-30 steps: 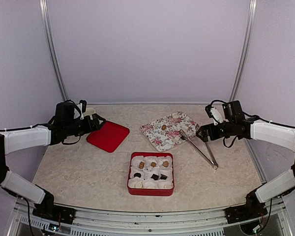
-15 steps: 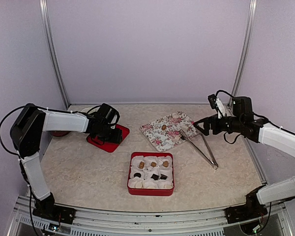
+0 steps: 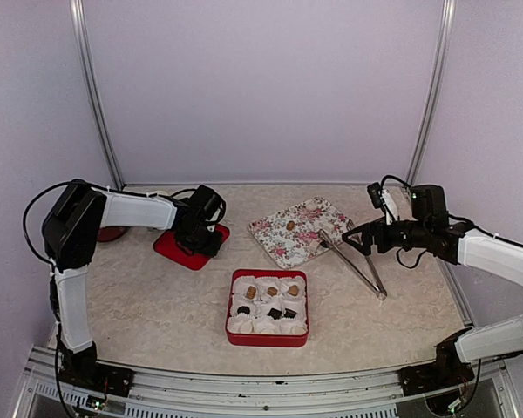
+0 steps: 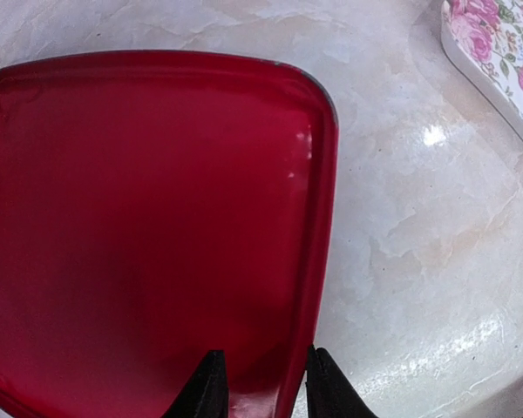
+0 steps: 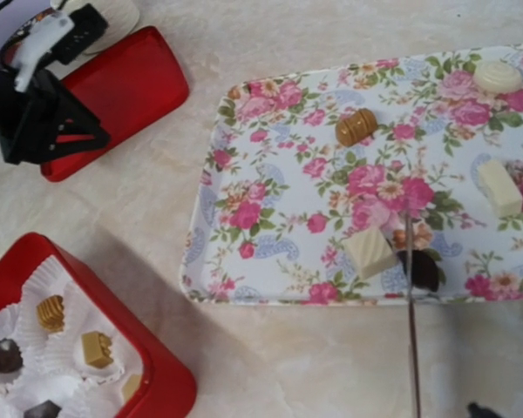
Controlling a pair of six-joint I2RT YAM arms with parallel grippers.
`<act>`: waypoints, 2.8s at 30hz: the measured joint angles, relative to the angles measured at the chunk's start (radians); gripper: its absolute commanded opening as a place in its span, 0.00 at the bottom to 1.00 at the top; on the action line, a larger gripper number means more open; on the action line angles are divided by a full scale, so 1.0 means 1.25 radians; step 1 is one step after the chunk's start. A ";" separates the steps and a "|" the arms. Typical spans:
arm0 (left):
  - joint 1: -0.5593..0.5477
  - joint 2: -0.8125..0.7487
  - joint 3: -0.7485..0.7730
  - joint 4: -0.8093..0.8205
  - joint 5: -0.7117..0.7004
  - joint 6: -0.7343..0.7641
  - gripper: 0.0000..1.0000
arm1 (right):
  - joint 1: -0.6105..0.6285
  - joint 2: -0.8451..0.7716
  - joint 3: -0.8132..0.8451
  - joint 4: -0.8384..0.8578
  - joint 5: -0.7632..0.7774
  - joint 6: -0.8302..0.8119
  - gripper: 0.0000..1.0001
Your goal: Pack the chocolate
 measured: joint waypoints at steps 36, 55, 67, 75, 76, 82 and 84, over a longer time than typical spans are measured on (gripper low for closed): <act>-0.056 -0.336 0.031 -0.034 0.154 0.023 0.00 | 0.006 -0.075 -0.102 0.192 -0.153 0.041 0.99; -0.342 -0.614 -0.004 -0.060 0.726 0.135 0.00 | 0.210 -0.255 0.097 0.061 -0.224 -0.230 0.91; -0.453 -0.548 0.029 -0.201 0.830 0.182 0.00 | 0.450 -0.290 0.204 -0.276 -0.142 -0.349 0.82; -0.453 -0.514 0.045 -0.217 0.865 0.198 0.00 | 0.605 -0.202 0.254 -0.366 -0.048 -0.399 0.67; -0.453 -0.514 0.045 -0.217 0.869 0.199 0.00 | 0.616 -0.193 0.254 -0.371 -0.036 -0.404 0.62; -0.453 -0.513 0.045 -0.217 0.904 0.207 0.00 | 0.666 -0.178 0.252 -0.370 0.032 -0.439 0.40; -0.453 -0.512 0.045 -0.217 0.913 0.211 0.00 | 0.674 -0.178 0.252 -0.361 0.046 -0.448 0.31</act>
